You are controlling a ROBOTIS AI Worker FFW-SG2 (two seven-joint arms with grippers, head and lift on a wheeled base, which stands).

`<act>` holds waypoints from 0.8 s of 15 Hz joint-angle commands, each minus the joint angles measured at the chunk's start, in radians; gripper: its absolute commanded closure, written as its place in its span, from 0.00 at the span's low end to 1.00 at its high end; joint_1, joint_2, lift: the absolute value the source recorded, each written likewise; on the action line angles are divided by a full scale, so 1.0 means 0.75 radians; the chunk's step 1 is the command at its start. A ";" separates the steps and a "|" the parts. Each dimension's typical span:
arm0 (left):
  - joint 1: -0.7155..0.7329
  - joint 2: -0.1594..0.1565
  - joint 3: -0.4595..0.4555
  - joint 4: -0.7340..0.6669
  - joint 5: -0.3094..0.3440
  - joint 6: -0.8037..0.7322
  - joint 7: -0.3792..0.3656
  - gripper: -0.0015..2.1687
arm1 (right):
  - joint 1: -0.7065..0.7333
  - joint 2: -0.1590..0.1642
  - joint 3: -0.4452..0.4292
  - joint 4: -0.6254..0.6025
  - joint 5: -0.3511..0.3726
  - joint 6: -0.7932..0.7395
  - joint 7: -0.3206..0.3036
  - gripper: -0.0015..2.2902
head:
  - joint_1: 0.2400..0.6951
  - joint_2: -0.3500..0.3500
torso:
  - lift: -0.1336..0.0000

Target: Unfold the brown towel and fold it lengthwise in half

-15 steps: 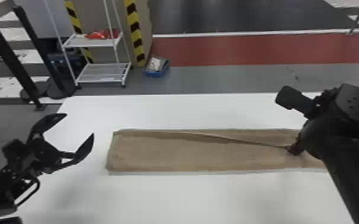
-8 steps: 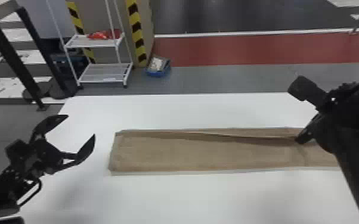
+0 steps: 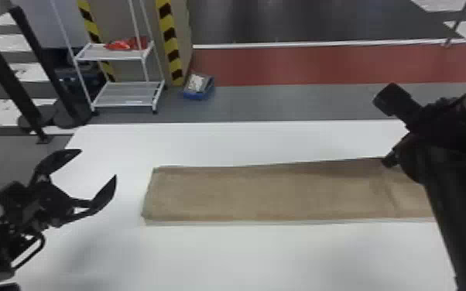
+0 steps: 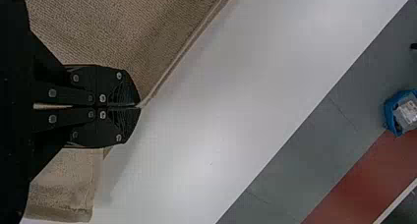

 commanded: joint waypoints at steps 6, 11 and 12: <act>-0.007 0.008 -0.008 0.017 0.000 -0.016 -0.002 0.01 | 0.002 0.019 -0.034 0.035 0.052 0.163 -0.235 0.02 | 1.00 0.56 | 0.11; 0.003 0.006 -0.008 0.017 0.031 -0.041 0.000 0.01 | 0.184 -0.013 -0.157 -0.215 -0.065 0.225 -0.209 0.03 | 1.00 0.51 | 0.11; 0.007 0.004 -0.008 0.017 0.039 -0.045 -0.002 0.01 | 0.237 -0.030 -0.179 -0.268 -0.102 0.249 -0.200 0.03 | 1.00 0.49 | 0.11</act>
